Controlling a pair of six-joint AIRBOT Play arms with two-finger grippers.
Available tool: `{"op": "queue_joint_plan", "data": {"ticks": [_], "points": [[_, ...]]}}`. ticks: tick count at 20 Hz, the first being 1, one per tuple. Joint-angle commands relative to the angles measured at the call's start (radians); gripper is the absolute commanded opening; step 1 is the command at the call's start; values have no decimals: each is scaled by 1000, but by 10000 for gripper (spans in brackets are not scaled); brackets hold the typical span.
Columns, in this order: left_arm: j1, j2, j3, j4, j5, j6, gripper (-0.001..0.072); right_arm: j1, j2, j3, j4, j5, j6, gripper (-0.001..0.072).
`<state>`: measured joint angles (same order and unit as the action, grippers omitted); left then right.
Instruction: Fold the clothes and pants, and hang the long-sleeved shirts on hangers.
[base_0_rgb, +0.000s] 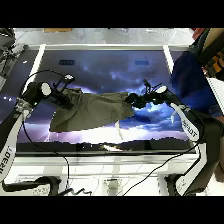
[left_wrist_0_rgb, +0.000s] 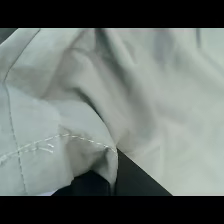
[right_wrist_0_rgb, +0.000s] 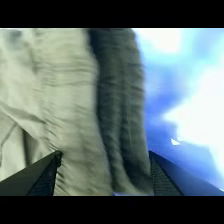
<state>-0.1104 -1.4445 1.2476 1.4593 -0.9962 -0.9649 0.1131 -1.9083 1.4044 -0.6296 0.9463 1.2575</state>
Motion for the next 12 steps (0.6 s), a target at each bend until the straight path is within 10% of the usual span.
{"op": "queue_joint_plan", "data": {"ticks": [1,7,9,11,12], "points": [[0,-23,1,-33,20,1,11,67,-14,7,17,-69,2,601],[-2,-56,1,-55,20,1,11,119,-11,24,32,-129,-100,25],[-2,-55,1,-55,20,1,33,112,1,50,26,-124,-101,26],[-2,-52,2,-54,21,-4,708,91,41,70,7,-117,-100,26],[-2,-44,3,-54,21,-3,715,73,70,77,-19,-115,-100,26]]}}
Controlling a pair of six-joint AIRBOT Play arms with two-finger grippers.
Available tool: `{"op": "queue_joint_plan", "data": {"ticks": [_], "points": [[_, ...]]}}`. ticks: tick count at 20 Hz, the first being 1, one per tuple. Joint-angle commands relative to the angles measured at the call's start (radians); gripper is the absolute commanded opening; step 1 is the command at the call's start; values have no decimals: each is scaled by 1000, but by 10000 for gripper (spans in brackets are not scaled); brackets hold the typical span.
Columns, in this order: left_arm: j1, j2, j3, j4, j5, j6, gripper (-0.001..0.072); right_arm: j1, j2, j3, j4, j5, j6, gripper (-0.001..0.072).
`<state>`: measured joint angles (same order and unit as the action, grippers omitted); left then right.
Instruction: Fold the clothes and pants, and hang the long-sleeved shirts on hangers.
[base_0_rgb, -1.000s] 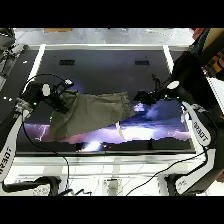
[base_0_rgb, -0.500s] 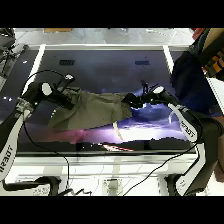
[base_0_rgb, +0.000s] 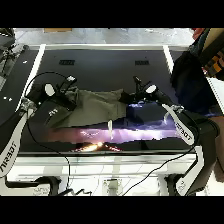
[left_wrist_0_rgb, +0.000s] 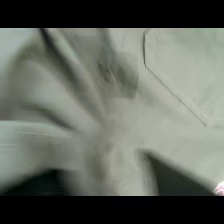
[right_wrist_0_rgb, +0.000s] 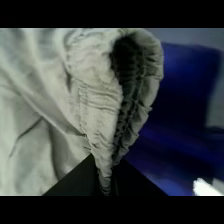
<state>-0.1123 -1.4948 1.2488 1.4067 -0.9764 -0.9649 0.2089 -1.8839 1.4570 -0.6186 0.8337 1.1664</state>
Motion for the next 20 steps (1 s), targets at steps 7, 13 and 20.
{"op": "queue_joint_plan", "data": {"ticks": [7,13,20], "points": [[0,205,2,9,54,-3,712,-296,394,26,-495,79,265,26],[0,465,2,5,80,-3,694,-666,718,26,-687,230,541,25],[0,611,2,5,84,-3,695,-1089,911,26,-900,602,736,26]]}}
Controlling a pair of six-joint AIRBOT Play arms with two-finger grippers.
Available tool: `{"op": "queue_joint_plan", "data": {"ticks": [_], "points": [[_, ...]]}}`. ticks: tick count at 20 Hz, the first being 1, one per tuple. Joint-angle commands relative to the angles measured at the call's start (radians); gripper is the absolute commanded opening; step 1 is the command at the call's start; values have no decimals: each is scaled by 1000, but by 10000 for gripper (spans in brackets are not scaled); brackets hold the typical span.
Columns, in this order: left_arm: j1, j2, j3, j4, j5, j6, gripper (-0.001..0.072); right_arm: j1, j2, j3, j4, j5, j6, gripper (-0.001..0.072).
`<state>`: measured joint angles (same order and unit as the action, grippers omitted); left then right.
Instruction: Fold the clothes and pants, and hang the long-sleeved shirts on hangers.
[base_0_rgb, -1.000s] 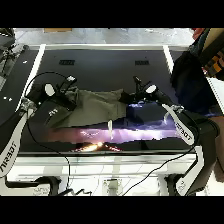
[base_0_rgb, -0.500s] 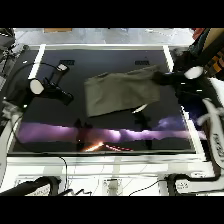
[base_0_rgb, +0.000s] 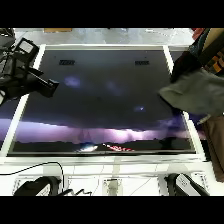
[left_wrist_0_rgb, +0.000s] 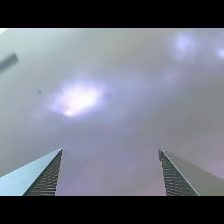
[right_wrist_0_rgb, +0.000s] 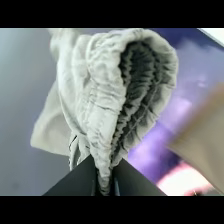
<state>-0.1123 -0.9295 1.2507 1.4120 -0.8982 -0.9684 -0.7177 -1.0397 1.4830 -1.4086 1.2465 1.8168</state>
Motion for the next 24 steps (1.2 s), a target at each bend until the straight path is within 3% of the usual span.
{"op": "queue_joint_plan", "data": {"ticks": [1,4,9,14,15,16,17,18,19,21,24], "points": [[0,45,0,0,5,0,695,-217,77,0,-134,241,86,26],[0,40,0,0,5,0,696,-357,102,6,-184,315,85,26],[0,40,0,0,5,0,696,-564,144,6,-302,308,83,26],[0,40,0,0,5,0,696,-702,140,5,-315,303,83,27],[0,40,0,0,5,0,696,-703,136,5,-314,296,83,56],[0,40,0,0,5,0,696,-703,133,5,-305,293,84,227],[0,40,0,0,5,0,696,-703,130,5,-293,285,83,466],[0,40,0,0,5,0,696,-703,129,5,-290,275,83,620],[0,40,0,0,5,0,696,-703,128,5,-289,261,83,643],[0,40,0,0,5,0,696,-703,122,5,-279,245,82,624],[0,40,0,0,5,0,696,-702,95,2,-129,244,22,364]]}}
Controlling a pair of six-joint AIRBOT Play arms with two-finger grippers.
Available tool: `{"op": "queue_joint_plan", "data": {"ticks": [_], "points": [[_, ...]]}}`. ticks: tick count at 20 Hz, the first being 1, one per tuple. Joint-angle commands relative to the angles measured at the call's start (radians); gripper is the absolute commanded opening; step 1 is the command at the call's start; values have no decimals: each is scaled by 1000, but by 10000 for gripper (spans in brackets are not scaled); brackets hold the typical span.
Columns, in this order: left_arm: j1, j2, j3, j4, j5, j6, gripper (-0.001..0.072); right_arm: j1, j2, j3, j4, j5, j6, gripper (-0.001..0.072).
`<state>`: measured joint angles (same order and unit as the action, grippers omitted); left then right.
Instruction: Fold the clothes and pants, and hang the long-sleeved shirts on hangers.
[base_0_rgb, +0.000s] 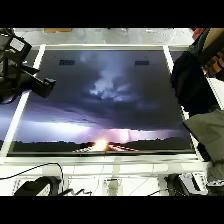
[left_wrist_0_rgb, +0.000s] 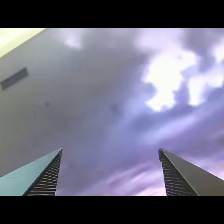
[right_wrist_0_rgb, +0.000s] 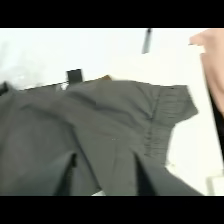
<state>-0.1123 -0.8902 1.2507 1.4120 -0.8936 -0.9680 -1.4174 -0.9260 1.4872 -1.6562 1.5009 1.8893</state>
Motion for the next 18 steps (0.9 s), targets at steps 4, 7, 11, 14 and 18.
{"op": "queue_joint_plan", "data": {"ticks": [4,7,11,14,18], "points": [[0,1,0,0,0,0,696,109,-61,-5,384,-35,-354,26],[0,1,0,0,0,0,696,334,-68,-5,401,-85,-473,26],[0,1,0,0,0,0,696,736,-81,-7,258,-150,-498,25],[0,1,0,0,0,0,696,1003,-99,-7,188,-212,-540,25],[0,1,0,0,0,0,696,1236,-142,-7,175,-249,-669,26]]}}
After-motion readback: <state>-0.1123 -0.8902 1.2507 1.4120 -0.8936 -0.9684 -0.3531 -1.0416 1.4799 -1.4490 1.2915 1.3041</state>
